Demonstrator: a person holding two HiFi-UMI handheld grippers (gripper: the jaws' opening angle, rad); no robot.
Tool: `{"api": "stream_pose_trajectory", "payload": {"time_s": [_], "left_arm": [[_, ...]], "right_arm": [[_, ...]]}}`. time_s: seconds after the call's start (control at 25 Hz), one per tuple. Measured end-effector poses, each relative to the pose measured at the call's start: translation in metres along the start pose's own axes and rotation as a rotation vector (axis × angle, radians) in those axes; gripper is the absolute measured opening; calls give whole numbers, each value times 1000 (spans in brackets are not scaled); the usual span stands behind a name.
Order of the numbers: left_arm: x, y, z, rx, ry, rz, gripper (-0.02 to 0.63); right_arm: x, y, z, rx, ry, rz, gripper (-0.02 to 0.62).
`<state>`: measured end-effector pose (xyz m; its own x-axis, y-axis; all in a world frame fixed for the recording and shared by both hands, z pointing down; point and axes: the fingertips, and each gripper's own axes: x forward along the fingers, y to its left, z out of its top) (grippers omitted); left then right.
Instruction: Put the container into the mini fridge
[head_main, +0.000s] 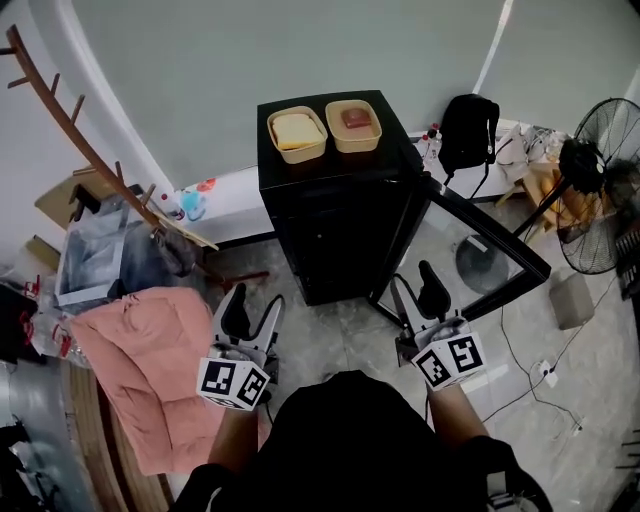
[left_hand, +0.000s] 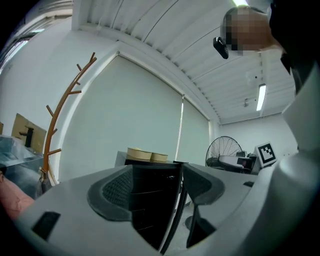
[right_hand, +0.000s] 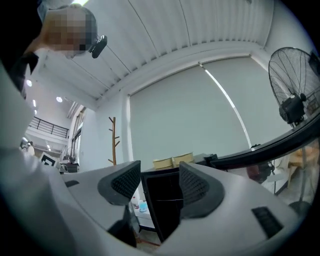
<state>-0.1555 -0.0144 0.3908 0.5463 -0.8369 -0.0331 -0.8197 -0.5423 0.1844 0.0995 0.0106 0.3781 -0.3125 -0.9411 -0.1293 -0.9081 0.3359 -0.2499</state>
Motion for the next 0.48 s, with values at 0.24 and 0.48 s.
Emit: {"api": "stream_pose_trajectory", "payload": {"time_s": [0.24,0.48], "left_arm": [[12,8,-2,-27,18,-24,328],[24,19,-4,-5,28,2,328]], "right_arm": [[25,10,-5,-8,29,48,241],[53,3,-13,11,64,103,236]]}}
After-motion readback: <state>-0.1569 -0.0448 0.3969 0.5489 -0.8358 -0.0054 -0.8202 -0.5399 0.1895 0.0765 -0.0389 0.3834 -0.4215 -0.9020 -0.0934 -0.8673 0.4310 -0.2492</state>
